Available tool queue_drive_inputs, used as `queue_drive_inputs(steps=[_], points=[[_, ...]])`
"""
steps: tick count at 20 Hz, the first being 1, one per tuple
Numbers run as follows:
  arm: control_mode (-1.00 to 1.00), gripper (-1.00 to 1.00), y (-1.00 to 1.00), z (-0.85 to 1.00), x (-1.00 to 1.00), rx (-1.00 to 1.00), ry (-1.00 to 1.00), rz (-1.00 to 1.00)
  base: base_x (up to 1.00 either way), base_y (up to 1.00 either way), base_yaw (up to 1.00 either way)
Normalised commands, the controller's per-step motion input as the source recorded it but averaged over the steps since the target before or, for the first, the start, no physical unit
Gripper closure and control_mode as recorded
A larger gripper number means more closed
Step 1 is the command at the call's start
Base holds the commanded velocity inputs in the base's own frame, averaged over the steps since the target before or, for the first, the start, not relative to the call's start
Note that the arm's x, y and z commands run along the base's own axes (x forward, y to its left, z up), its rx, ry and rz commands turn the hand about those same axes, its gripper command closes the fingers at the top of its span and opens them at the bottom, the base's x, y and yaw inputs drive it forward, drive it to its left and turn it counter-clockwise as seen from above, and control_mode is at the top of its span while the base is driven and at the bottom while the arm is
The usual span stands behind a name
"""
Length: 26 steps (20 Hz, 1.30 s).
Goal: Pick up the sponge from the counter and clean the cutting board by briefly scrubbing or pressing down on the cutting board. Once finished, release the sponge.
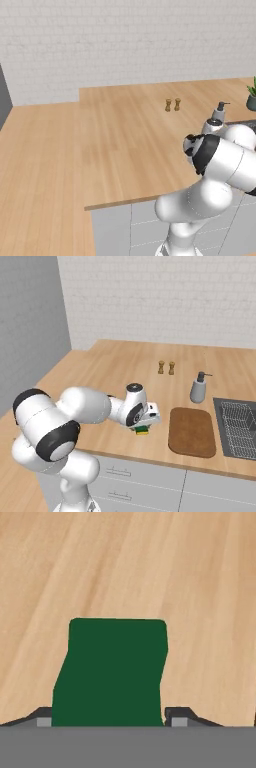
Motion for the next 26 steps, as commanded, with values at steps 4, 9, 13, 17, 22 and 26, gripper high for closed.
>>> queue_drive_inputs(steps=[4, 9, 13, 17, 22, 26], points=[[-1.00, 1.00, -0.92, 0.24, -0.45, 0.16, 0.00, 0.00, 0.00, 0.00, 0.00], [-1.00, 1.00, -0.92, 0.09, 0.04, 0.19, 0.04, 0.01, 0.00, 0.00, 0.00], [-1.00, 1.00, -0.67, 0.02, 0.26, 0.02, 0.07, 0.00, 0.00, 0.00, 0.00], [-1.00, 1.00, -0.38, -0.08, 0.02, -0.14, 0.00, -0.04, 0.00, 0.00, 0.00], [-1.00, 1.00, -0.27, -0.33, 0.02, -0.04, 0.00, -0.02, 0.00, 0.00, 0.00], [-1.00, 1.00, -0.17, -0.58, 0.00, 0.00, 0.00, 0.00, 0.00, 0.00, 0.00]])
